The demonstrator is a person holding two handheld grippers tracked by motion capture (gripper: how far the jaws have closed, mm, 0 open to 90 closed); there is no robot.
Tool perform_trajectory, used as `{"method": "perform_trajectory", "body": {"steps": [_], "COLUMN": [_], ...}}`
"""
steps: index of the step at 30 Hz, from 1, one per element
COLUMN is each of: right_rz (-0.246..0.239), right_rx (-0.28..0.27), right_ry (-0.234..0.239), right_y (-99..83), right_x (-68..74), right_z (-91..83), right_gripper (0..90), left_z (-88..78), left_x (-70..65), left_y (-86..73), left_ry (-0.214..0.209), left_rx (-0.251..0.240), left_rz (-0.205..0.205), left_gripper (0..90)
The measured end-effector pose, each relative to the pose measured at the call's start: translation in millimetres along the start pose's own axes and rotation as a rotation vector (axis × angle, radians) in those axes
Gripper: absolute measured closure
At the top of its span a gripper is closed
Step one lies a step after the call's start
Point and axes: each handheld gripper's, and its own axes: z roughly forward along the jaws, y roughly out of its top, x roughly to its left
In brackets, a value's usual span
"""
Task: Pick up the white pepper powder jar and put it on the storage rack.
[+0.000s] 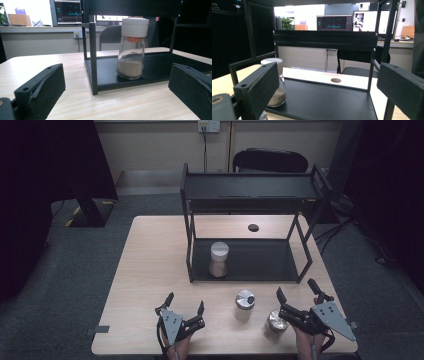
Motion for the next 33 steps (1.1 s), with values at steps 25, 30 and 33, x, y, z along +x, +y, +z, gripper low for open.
{"method": "perform_trajectory", "body": {"steps": [25,30,33], "right_rz": [-0.018,-0.015,-0.008], "right_rx": [-0.034,-0.036,-0.040], "right_ry": [0.088,0.124,0.147], "right_y": [14.4,13.3,11.7], "right_x": [28.6,40.4,48.8], "right_z": [-0.4,0.8,1.1], "right_gripper": [4.1,5.1,5.3], "left_z": [0.1,0.0,0.0], "left_x": [-0.2,-0.2,-0.2], "left_y": [0.2,0.0,0.1], "left_ry": [0.001,0.001,0.001], "left_rx": [0.001,0.000,0.000], "left_rz": [0.000,0.000,0.000], "left_gripper": [0.3,0.3,0.3]}}
